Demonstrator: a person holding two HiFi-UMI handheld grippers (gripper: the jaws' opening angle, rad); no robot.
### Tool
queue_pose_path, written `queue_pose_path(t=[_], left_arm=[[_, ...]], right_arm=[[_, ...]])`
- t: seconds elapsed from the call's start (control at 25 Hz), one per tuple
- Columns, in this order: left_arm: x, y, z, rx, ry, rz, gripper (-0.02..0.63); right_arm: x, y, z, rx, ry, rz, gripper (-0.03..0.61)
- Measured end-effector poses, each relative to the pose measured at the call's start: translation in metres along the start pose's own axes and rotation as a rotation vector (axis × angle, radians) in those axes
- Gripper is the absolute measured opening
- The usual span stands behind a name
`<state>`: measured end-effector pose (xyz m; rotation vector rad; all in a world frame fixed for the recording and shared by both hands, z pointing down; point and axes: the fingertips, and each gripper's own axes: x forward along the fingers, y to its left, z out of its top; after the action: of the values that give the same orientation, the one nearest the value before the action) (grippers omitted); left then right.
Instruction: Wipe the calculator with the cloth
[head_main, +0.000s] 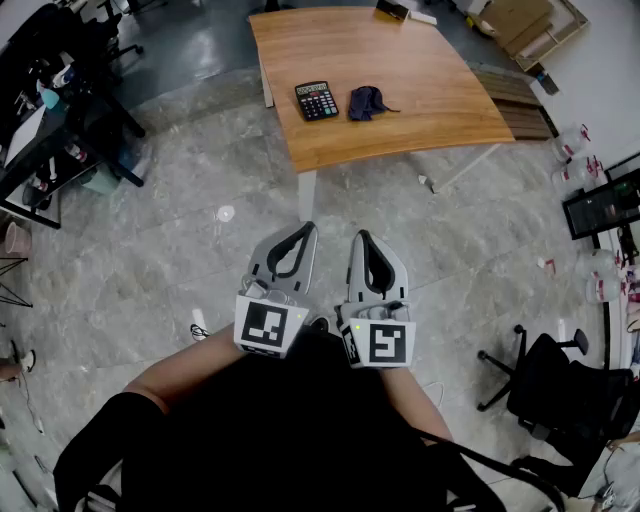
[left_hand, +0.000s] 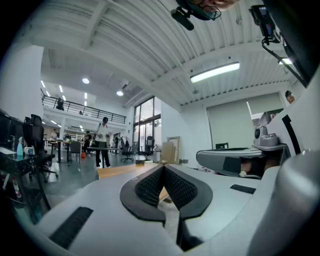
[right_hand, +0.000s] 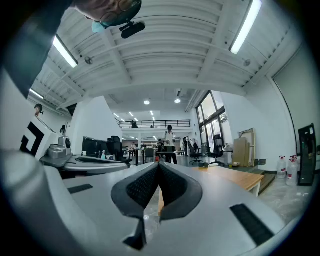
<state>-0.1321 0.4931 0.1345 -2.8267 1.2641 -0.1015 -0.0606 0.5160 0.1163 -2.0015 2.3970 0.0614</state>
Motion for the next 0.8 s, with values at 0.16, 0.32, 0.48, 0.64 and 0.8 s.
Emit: queue_pose_path(t=[0.16,0.32,0.48,0.64,0.8], left_arm=[[0.002,-0.011,0.003,-0.051,0.003,0.035,0.006],[0.004,-0.024,-0.001,-0.042,0.010,0.056,0.006],[0.003,-0.032,-0.001,-0.023,0.008,0.083,0.006],[0.005,-0.030,0.001,-0.021,0.016,0.103,0.006],[0.020,-0.028,-0.010,-0.031,0.026,0.103,0.007]], right_arm=[[-0.008,-0.012,-0.001,0.004,-0.004,0.006,0.015],[-0.018,-0.023,-0.004,0.010,-0.006,0.024,0.015],[-0.029,-0.032,-0.010,0.021,-0.002,0.037,0.015],[-0.027,-0.042,-0.006,0.055,-0.009,0.030,0.015],[-0.014,-0.055,-0.011,0.079,-0.011,0.026,0.015]])
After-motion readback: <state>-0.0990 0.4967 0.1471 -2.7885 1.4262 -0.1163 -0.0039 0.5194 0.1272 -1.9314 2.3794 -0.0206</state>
